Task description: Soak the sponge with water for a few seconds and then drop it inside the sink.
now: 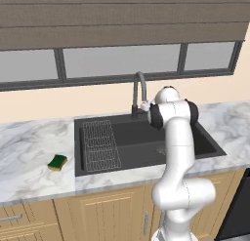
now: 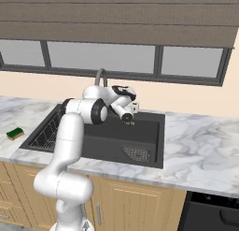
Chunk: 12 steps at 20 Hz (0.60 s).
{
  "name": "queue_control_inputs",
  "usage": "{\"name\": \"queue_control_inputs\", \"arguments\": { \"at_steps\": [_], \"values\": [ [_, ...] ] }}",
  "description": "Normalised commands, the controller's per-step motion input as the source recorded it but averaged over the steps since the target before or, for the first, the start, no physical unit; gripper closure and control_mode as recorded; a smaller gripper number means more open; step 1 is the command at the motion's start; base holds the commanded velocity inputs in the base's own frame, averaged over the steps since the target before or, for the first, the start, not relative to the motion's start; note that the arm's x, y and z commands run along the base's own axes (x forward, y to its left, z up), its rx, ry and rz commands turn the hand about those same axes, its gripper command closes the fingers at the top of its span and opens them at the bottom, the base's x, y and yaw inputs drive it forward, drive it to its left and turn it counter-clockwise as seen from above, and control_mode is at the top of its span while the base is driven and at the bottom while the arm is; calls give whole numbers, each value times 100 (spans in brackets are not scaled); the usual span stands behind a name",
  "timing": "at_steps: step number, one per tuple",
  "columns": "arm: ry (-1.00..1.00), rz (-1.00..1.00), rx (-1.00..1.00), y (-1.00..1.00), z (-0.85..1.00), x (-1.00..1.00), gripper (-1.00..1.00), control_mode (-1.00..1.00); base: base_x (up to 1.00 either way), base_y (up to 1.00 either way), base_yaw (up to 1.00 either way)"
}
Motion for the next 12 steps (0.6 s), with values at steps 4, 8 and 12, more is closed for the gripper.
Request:
{"name": "queue_control_inputs", "arguments": {
  "at_steps": [4, 8, 12],
  "values": [
    [0, -7, 5, -62, -44, 0, -100, -100, 0, 0, 0],
    [0, -7, 6, -62, -49, 0, -100, -100, 0, 0, 0],
    [0, -7, 8, -65, -58, 0, -100, -100, 0, 0, 0]
  ]
}}
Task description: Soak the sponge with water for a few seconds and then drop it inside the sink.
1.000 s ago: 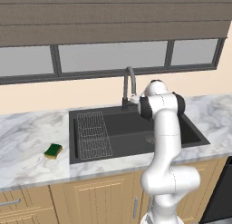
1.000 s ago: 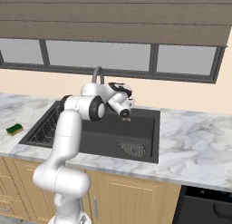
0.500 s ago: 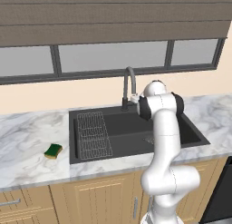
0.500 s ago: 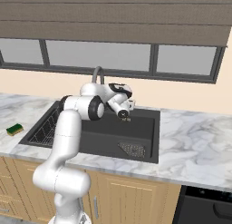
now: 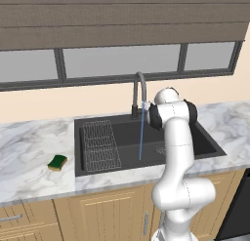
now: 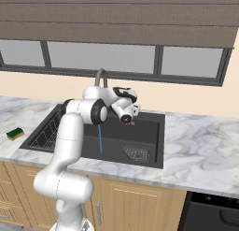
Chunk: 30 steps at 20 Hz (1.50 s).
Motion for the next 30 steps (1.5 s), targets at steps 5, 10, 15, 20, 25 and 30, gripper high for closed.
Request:
{"name": "queue_control_inputs", "arguments": {
  "at_steps": [5, 10, 15, 20, 25, 30],
  "values": [
    [0, -8, 9, -67, -65, 0, -100, -100, 0, 0, 0],
    [0, -8, 9, -68, -70, 0, -100, -100, 0, 0, 0],
    [-1, -5, 13, -55, -22, -3, -100, -100, 0, 0, 0],
    [-2, -1, 19, -33, 23, -9, -100, -100, 0, 0, 0],
    [-2, -3, 16, -32, 40, 0, -100, -100, 0, 0, 0],
    [0, -2, 16, -43, 23, -5, -100, -100, 0, 0, 0]
  ]
}}
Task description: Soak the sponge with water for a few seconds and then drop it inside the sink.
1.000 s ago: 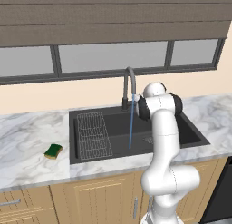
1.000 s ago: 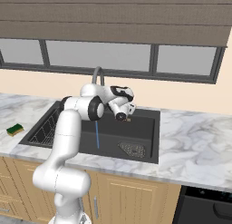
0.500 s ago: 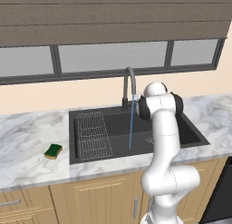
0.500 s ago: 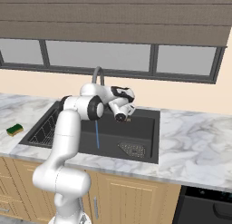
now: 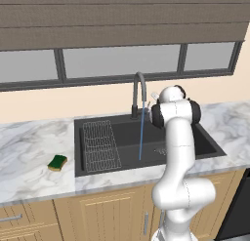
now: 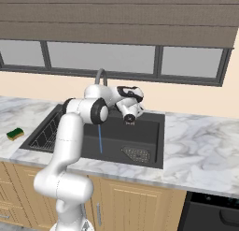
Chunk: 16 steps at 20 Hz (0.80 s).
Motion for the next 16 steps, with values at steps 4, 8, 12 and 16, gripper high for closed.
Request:
{"name": "queue_control_inputs", "arguments": {
  "at_steps": [4, 8, 12, 16],
  "values": [
    [0, 0, 12, -45, 0, -28, -100, -100, 0, 0, 0],
    [4, 0, 11, -41, 0, -46, -100, -100, 0, 0, 0],
    [10, 0, 10, -33, 7, -59, -100, -100, 0, 0, 0],
    [8, 5, 5, -25, 20, -50, -100, -100, 0, 0, 0]
  ]
}}
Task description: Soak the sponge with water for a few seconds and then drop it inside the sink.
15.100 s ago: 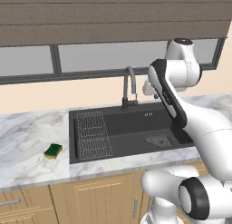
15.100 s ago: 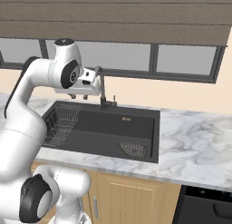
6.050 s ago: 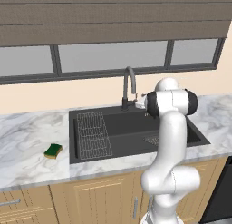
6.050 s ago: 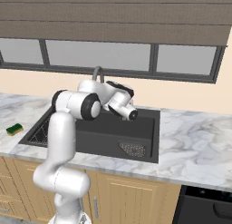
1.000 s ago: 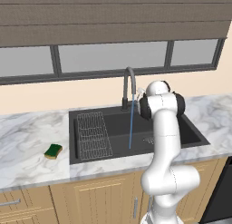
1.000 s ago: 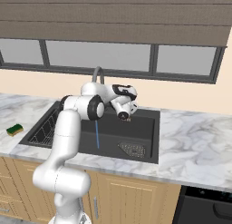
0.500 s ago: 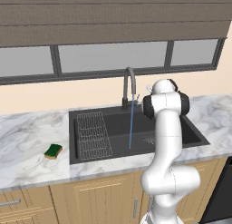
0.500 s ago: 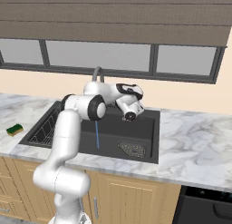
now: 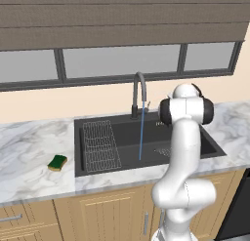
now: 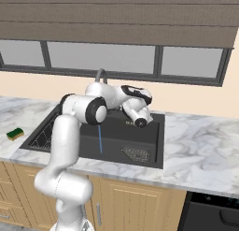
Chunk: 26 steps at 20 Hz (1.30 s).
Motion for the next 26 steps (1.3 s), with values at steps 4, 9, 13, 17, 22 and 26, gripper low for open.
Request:
{"name": "queue_control_inputs", "arguments": {
  "at_steps": [4, 9, 13, 17, 22, 26],
  "values": [
    [1, 15, 2, -10, 43, -34, -100, -100, 0, 0, 0],
    [1, 23, 0, -8, 48, -44, -100, -100, 0, 0, 0],
    [5, 24, 0, -6, 15, -85, -100, -100, 0, 0, 0],
    [6, 21, 0, -5, 20, -91, -100, -100, 0, 0, 0],
    [8, 16, 0, -3, 36, -71, -100, -100, 0, 0, 0],
    [10, 9, 0, 0, 33, -43, -100, -100, 0, 0, 0]
  ]
}}
